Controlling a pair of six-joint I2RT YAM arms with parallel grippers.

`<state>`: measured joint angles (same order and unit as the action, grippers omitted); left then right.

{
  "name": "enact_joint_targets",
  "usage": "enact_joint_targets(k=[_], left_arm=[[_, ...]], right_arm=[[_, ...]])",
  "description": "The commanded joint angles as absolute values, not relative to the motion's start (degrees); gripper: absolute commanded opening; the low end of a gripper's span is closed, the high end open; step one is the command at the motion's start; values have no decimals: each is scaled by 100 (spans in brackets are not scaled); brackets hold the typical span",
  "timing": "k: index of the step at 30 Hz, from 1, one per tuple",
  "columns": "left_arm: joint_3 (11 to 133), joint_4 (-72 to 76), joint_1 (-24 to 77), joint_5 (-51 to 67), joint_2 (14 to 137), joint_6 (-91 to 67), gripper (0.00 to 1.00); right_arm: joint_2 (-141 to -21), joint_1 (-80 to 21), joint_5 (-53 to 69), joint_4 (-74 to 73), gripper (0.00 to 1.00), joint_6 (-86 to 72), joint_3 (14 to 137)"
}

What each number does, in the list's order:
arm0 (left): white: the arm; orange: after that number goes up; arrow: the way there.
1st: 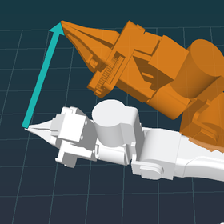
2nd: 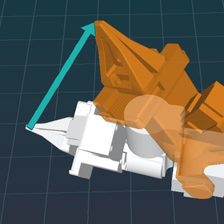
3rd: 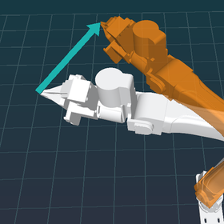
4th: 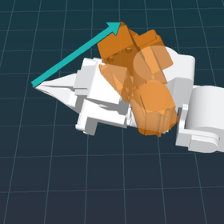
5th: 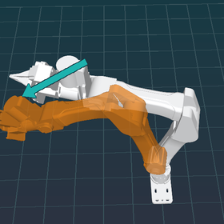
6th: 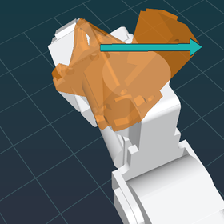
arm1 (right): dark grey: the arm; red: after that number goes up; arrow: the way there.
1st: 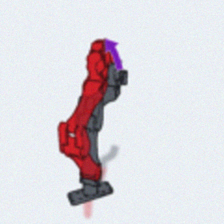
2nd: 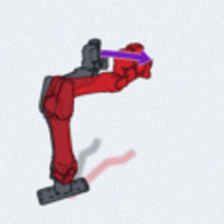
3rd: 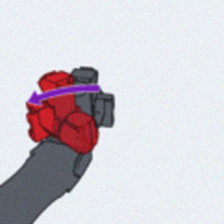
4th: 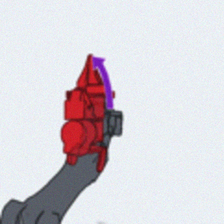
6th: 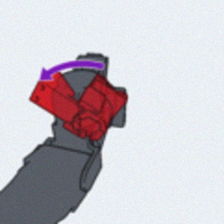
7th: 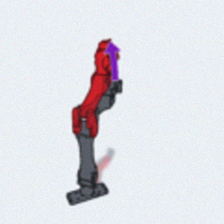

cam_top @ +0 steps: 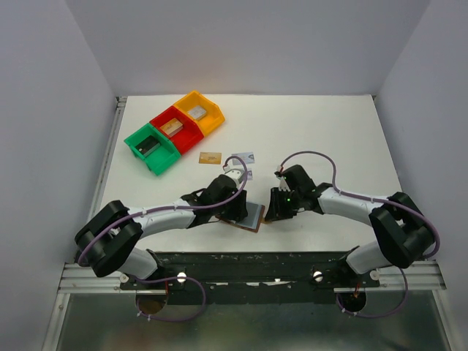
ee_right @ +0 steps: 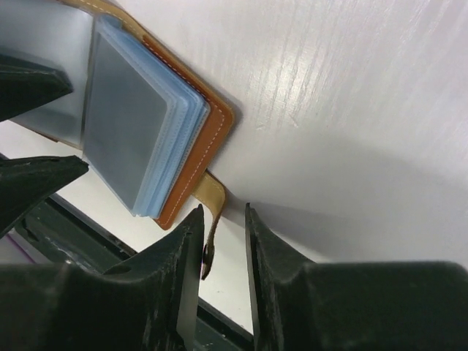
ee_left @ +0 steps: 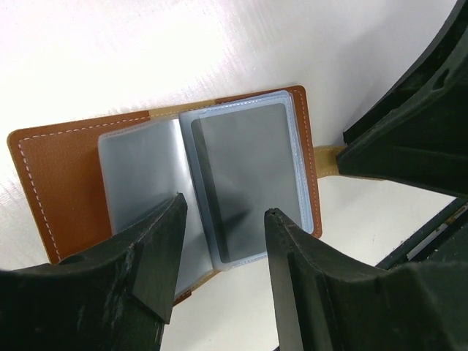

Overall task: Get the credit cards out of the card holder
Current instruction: Remove the credit card from the card holder.

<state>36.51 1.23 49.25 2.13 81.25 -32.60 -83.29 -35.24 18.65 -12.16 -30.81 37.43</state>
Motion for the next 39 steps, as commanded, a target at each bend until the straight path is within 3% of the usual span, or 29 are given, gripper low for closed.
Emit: enact_joint_targets(k=[1, 6, 7, 31, 39], left_arm=[[3612, 229, 4957, 220, 8165, -3287, 60], [3726, 211, 4957, 351, 8103, -3173, 62], [3761, 176, 4957, 378, 8112, -3147, 63], [4386, -202, 5001, 650, 8666, -2909, 64], [4421, -220, 5036, 624, 8490, -2944, 69]], right_arm=[[-8569, -3542, 2241, -1117, 30, -3093, 3762], [-8438, -3542, 2119, -1283, 2, -3006, 3858], [-8385, -3542, 2092, -1344, 0, -2980, 3884], [-7620, -3542, 2417, -1345, 0, -2856, 3894], [-7436, -3542, 2540, -1283, 0, -2865, 3858]])
